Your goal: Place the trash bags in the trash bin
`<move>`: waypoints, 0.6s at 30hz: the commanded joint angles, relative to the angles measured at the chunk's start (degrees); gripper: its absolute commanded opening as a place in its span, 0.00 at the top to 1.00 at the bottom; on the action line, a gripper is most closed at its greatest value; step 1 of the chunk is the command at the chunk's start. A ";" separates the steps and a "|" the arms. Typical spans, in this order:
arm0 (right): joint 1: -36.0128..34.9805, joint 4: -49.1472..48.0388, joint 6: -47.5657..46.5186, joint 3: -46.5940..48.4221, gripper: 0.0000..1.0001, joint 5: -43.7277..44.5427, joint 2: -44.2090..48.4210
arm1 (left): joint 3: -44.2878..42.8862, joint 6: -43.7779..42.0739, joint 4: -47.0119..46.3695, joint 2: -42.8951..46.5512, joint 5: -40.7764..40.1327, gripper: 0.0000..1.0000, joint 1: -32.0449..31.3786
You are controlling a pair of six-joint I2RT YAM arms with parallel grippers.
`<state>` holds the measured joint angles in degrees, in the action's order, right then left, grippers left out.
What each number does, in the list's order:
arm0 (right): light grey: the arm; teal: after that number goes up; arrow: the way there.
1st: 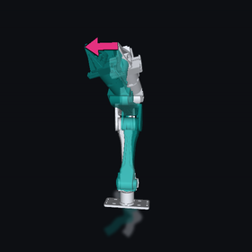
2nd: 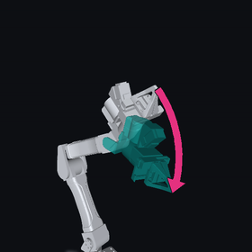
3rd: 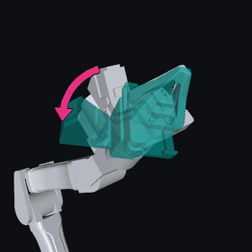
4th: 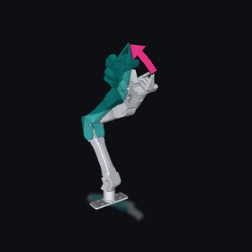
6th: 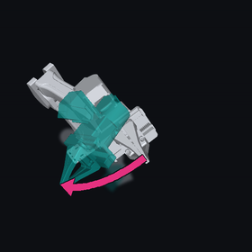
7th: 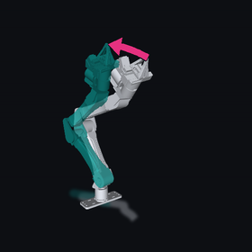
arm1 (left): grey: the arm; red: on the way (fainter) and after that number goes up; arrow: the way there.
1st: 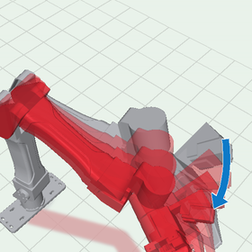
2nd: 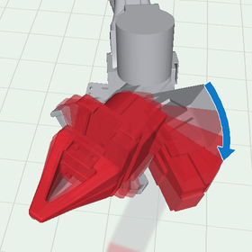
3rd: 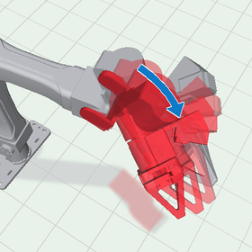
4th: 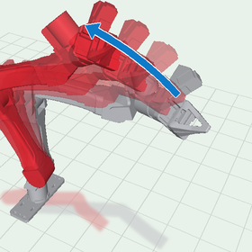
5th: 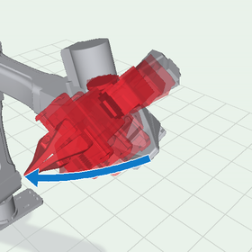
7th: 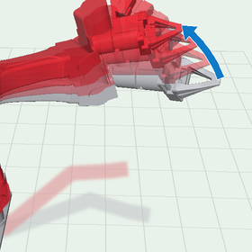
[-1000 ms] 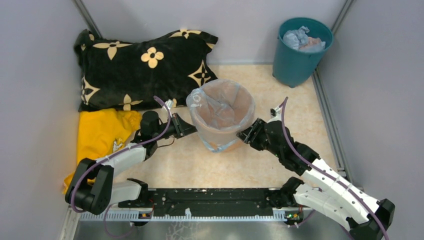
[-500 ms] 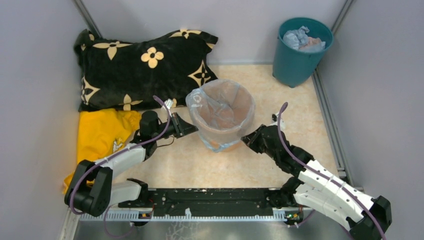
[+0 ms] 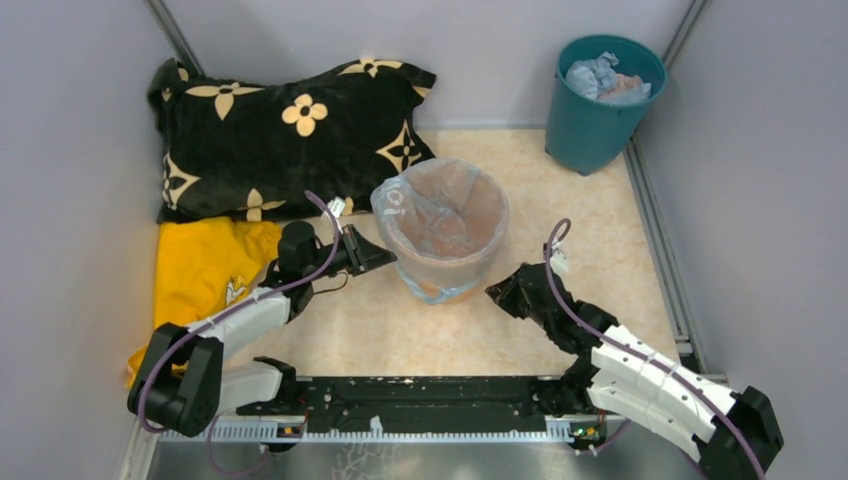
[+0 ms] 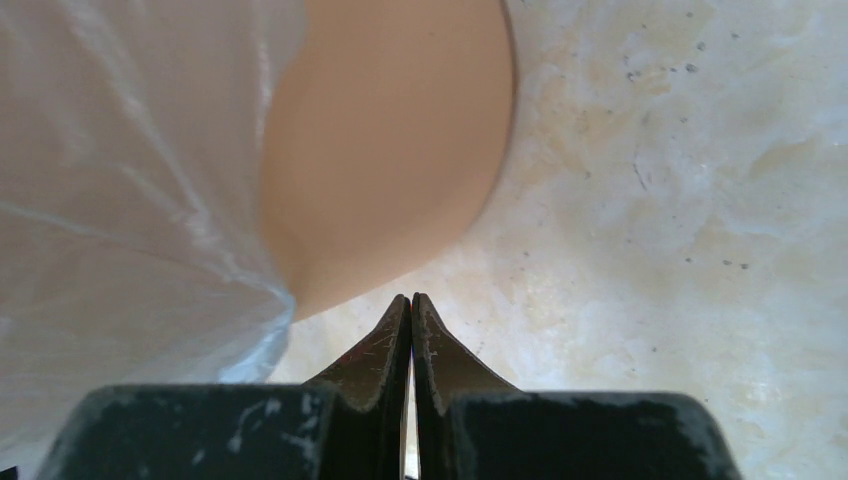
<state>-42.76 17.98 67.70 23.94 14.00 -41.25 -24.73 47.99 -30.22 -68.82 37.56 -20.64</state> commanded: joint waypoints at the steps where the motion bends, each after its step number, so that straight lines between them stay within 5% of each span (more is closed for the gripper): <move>1: -0.47 -3.37 0.51 -1.02 1.00 1.87 0.08 | -1.31 -0.96 0.24 1.40 0.49 0.89 -0.32; 7: -0.47 -5.76 -2.01 -1.63 0.98 -0.36 2.00 | -1.15 -0.87 0.47 1.76 0.55 0.89 -0.36; 11: -1.29 -0.04 -3.27 2.43 0.74 -1.79 3.53 | -1.84 -1.49 1.44 1.85 0.46 0.89 -0.32; 18: -5.19 5.31 0.80 6.50 0.69 -2.71 1.88 | -2.29 -2.16 0.84 -0.18 0.63 0.88 -0.36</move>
<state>-45.43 21.67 66.13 26.79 11.70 -38.81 -24.93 47.48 -28.62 -68.25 37.56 -20.64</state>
